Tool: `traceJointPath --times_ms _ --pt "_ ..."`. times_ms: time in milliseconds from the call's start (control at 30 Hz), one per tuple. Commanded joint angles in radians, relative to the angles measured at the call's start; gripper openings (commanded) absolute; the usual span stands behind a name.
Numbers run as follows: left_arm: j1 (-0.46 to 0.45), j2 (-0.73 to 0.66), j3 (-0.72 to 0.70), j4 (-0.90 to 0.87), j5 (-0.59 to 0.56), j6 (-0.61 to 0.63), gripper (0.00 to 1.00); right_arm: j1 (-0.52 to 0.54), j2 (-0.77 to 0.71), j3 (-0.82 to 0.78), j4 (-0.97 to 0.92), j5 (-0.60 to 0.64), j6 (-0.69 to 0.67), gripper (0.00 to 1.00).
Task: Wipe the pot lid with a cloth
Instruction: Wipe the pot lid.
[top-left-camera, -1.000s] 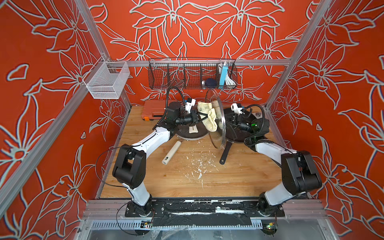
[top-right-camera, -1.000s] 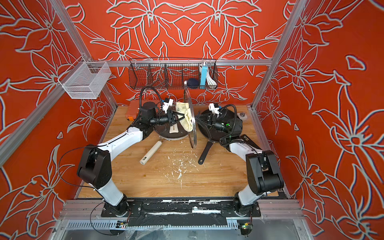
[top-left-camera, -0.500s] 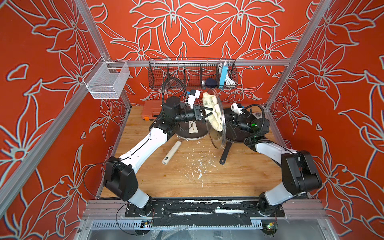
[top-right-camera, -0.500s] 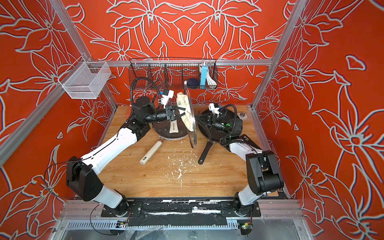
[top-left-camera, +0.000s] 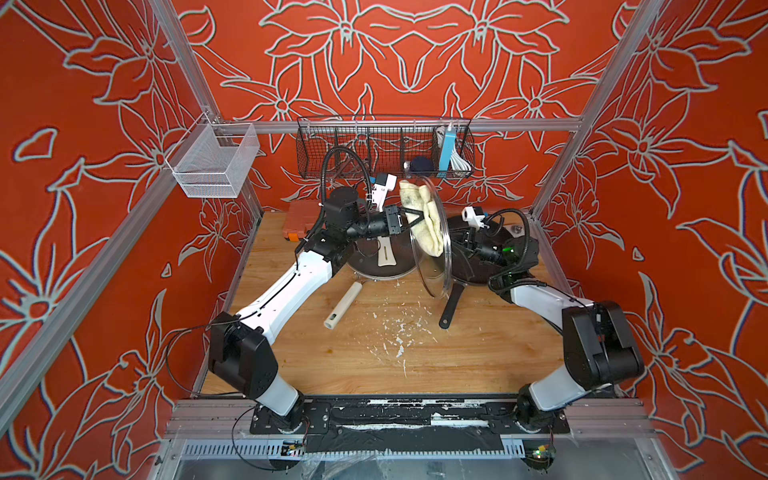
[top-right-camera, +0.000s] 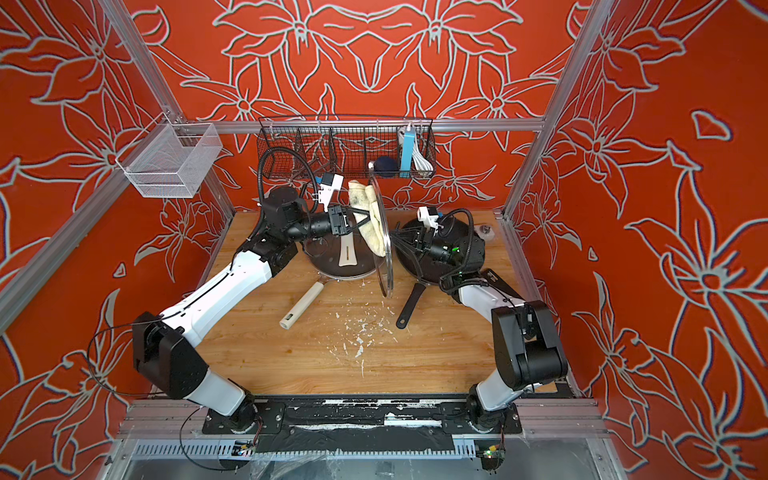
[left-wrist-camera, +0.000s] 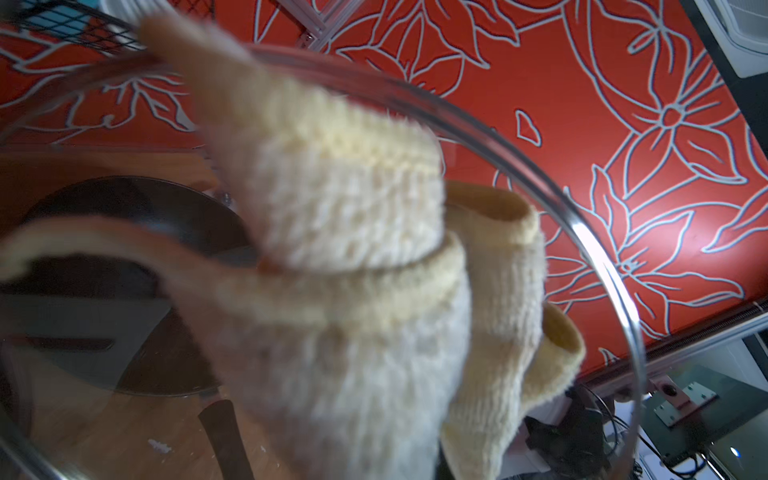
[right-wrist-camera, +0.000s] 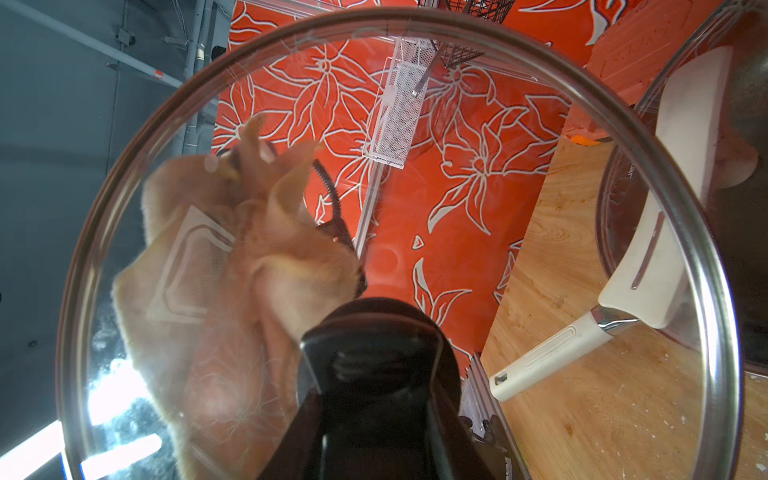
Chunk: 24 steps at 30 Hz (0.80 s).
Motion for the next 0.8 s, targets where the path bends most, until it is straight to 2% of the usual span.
traceJointPath --times_ms 0,367,767 --pt "0.038 0.03 0.034 -0.021 0.003 0.004 0.0 0.01 -0.08 0.081 0.147 0.0 0.039 0.0" --pt "0.072 0.17 0.05 0.019 0.041 -0.007 0.0 0.009 -0.114 0.106 0.145 -0.009 0.053 0.0" --pt "0.027 0.046 0.083 -0.025 0.036 0.033 0.0 0.009 -0.07 0.093 0.145 0.011 0.053 0.0"
